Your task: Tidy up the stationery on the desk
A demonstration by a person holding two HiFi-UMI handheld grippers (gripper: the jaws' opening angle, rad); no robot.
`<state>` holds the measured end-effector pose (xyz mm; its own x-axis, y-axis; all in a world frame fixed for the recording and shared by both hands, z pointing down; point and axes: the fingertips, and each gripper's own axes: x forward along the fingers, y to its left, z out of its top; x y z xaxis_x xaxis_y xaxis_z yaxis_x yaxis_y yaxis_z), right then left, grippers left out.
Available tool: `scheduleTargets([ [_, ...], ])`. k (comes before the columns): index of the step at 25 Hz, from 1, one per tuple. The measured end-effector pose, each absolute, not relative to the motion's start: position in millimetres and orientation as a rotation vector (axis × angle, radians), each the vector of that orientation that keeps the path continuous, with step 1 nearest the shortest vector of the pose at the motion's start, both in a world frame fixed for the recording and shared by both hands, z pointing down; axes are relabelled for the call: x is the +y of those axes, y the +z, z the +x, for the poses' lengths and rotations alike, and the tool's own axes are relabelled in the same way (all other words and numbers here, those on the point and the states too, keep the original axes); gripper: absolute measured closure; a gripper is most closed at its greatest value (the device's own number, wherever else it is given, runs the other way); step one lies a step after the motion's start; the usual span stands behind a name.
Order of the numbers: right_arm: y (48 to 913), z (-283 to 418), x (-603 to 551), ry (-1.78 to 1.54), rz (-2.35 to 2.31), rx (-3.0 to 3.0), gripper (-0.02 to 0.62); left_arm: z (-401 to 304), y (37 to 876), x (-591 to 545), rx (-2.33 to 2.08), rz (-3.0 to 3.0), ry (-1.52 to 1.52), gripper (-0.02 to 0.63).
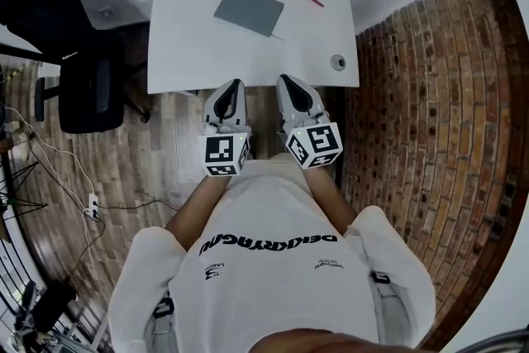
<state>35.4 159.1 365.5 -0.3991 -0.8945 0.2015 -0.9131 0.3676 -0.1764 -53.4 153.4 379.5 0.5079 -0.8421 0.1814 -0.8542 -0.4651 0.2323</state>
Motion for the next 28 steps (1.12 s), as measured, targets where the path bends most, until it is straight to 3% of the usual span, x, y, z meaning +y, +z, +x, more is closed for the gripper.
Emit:
scheduleTargets([
  [28, 440, 92, -35, 0.569, 1.404, -2.565, 0.594, 5, 468, -25, -1.525, 2.101, 0.290, 0.607],
])
